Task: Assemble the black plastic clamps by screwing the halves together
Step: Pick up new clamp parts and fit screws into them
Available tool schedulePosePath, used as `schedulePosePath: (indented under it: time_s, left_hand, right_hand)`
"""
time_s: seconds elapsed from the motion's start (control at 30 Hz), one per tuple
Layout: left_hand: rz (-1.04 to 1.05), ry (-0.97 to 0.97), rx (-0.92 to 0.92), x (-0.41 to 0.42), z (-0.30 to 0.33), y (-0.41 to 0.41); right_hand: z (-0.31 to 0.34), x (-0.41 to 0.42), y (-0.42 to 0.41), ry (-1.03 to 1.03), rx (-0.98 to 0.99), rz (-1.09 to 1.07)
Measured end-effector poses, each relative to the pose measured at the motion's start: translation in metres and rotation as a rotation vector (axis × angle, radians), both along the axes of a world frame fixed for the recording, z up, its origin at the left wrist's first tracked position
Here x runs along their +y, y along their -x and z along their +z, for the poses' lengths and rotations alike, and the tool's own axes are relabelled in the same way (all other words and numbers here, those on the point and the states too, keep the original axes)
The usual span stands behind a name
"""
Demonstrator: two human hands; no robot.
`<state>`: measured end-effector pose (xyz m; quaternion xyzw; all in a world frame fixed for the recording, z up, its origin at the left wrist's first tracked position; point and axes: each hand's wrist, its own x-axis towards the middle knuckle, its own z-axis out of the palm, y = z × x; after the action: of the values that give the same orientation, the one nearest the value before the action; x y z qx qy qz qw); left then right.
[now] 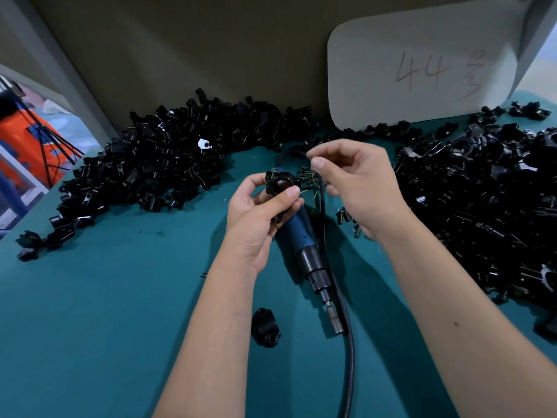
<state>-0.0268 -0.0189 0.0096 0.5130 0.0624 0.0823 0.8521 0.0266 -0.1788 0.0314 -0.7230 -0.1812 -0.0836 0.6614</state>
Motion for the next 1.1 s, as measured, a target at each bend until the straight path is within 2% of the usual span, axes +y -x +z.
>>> schedulePosePath:
  time_s: [0.07,0.4,0.6,0.73,1.1]
  left_hand:
    - [-0.018,0.002,-0.006,0.000,0.001,0.001]
    - [-0.105,0.012,-0.034,0.002,0.002,0.004]
    - [-0.185,0.181,-0.032,0.000,0.003,0.007]
    - [-0.221,0.239,-0.021,-0.004,0.005,0.010]
    - [-0.199,0.172,-0.012,-0.003,0.004,0.008]
  right_hand:
    - [0.002,0.004,0.002,-0.095,-0.016,0.026]
    - [-0.001,0.004,0.005,-0.043,0.002,0.117]
    - [0.002,0.006,0.008,-0.136,0.188,0.242]
    - [0.003,0.003,0.008,-0.214,0.235,0.316]
    - [0.001,0.006,0.007,-0.203,0.164,0.206]
